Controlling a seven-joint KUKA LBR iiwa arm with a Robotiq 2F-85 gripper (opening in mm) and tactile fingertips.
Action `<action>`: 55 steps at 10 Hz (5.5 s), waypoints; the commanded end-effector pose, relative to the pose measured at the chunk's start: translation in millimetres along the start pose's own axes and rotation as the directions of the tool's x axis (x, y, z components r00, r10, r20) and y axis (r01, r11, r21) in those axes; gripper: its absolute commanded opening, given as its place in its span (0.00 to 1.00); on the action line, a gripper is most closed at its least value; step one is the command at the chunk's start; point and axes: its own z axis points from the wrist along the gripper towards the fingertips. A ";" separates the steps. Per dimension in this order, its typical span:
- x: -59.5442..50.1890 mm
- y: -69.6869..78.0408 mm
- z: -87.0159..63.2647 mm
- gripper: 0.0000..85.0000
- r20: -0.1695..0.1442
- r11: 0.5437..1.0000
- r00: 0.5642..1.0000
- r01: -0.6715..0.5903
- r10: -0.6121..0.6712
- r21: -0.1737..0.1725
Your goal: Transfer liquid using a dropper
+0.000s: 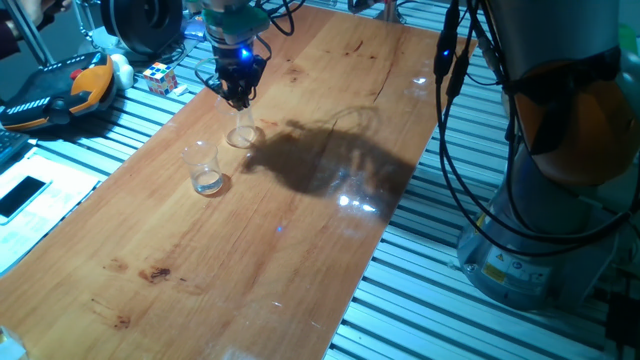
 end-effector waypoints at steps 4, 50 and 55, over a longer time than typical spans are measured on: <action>1.0 0.5 -1.3 0.16 0.008 1.000 1.000 -0.006 0.006 0.007; -7.9 -4.5 9.5 0.01 0.020 1.000 1.000 -0.004 0.004 0.007; -7.9 -4.6 9.5 0.09 0.021 1.000 1.000 -0.001 0.001 0.010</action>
